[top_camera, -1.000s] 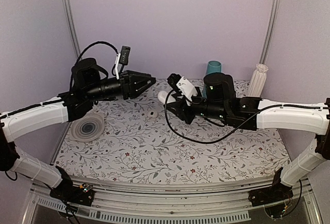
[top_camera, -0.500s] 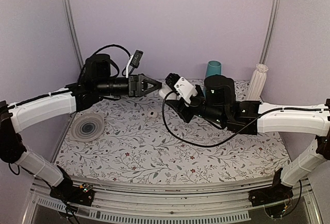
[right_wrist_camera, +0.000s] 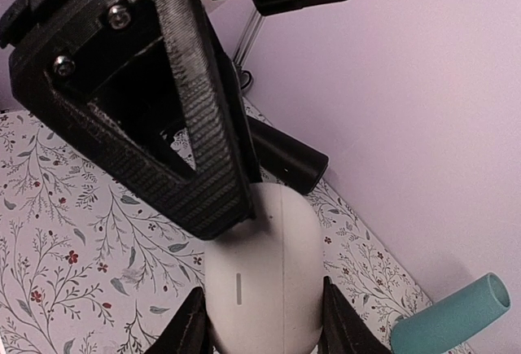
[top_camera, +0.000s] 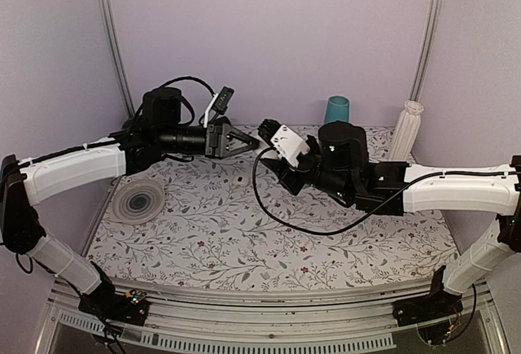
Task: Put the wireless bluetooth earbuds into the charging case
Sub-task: Pass from the right arm to the left, then open the charging case.
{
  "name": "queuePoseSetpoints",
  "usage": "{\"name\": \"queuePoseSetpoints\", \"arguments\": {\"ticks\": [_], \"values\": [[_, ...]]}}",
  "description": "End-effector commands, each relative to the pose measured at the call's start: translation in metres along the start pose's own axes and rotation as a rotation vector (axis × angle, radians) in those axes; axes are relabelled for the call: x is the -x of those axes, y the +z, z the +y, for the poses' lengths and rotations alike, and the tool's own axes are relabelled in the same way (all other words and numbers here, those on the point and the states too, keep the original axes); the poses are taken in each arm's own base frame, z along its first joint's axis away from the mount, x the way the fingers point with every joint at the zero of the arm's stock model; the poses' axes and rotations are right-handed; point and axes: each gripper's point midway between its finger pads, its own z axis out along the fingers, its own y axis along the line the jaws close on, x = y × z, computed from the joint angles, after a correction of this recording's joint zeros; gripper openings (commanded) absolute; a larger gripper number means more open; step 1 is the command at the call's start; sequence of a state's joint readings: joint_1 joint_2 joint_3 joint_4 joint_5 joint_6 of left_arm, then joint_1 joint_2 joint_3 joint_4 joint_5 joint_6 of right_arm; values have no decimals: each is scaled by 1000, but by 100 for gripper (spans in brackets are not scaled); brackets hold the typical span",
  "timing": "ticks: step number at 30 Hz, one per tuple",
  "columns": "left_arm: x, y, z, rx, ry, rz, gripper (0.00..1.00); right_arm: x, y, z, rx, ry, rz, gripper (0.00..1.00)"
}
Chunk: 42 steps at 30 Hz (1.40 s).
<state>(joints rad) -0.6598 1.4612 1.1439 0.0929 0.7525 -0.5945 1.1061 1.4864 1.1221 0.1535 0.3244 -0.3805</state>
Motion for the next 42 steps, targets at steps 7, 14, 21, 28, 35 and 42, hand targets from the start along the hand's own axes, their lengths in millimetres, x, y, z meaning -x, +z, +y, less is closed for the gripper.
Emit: {"name": "queuePoseSetpoints", "arguments": {"ticks": [7, 14, 21, 28, 35, 42], "values": [[1, 7, -7, -81, -22, 28, 38, 12, 4, -1, -32, -19, -26, 20], [-1, 14, -9, -103, -20, 46, 22, 11, 5, 2, -26, -26, -21, 20], [-1, 16, -13, -99, 55, 23, 0, 4, 5, 4, -19, -10, -5, 42], [20, -21, -30, 14, 396, -191, 0, 4, -7, 2, 29, 89, -17, 85], [22, -47, -48, 79, 690, -315, 0, 19, -27, -16, 191, 319, -98, 91], [16, -40, -55, 2, 694, -276, 0, 47, -53, -21, 451, 513, -252, 90]]}}
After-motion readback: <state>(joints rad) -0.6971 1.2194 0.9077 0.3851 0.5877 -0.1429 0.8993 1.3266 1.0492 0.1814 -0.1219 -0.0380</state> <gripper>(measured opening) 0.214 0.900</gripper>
